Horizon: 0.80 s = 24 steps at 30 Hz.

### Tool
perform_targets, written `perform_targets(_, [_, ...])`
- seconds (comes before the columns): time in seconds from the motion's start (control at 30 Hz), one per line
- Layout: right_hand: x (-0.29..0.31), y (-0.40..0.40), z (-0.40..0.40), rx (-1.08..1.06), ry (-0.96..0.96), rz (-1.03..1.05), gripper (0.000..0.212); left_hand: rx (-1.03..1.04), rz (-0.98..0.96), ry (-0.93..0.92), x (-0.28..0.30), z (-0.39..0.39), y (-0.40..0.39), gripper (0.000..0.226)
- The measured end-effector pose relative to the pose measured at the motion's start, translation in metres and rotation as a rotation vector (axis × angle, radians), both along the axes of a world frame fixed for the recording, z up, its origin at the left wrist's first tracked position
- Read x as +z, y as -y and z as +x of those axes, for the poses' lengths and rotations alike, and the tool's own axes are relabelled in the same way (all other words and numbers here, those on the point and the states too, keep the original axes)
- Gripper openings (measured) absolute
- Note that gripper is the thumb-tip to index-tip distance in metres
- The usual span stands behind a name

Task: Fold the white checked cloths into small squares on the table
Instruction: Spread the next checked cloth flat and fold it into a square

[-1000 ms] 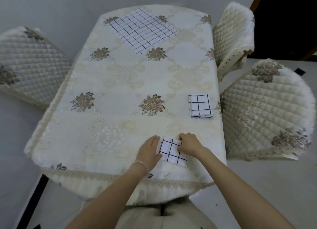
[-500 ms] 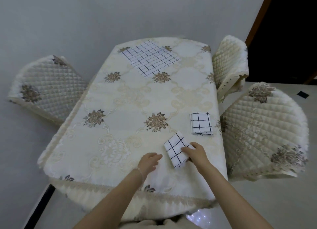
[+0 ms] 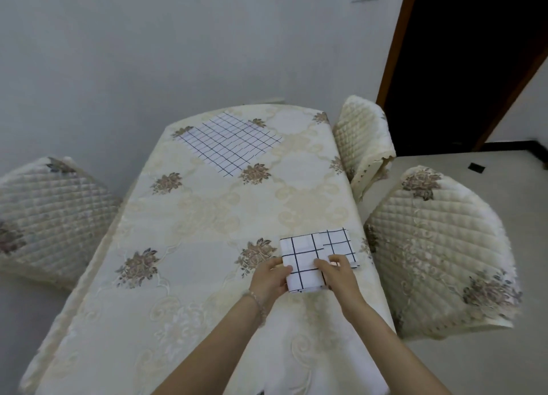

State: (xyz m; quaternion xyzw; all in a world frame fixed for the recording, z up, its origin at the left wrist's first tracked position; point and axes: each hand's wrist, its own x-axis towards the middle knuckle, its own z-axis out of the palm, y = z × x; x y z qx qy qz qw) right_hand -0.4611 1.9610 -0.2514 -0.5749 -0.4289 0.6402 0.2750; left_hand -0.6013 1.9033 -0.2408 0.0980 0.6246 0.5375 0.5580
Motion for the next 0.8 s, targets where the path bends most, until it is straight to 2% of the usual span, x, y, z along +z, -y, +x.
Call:
perform_targets(0.13, [-0.007,-0.014,0.003,-0.045,-0.056,-0.099,0.029,-0.048,0.002,0.017,-0.006,-0.007,-0.021,0.026])
perform_targets(0.27, [-0.016,-0.032,0.011,-0.083,0.034,0.052,0.003,-0.104,-0.029,0.04,-0.017,-0.002,-0.051,0.023])
perform_targets(0.33, [-0.024,-0.047,0.015,-0.114,0.101,0.096,0.001,-0.13,-0.059,0.044,-0.025,0.004,-0.07,0.026])
perform_targets(0.4, [-0.035,-0.063,0.019,-0.135,0.178,0.148,0.01,-0.158,-0.094,0.009,-0.035,0.012,-0.089,0.026])
perform_targets(0.57, [-0.059,-0.102,0.017,-0.109,0.356,0.196,0.016,-0.204,-0.152,-0.222,-0.071,0.017,-0.128,0.016])
perform_targets(0.8, [-0.081,-0.112,0.022,-0.052,0.632,0.27,0.011,-0.378,-0.234,-0.525,-0.089,0.016,-0.139,0.022])
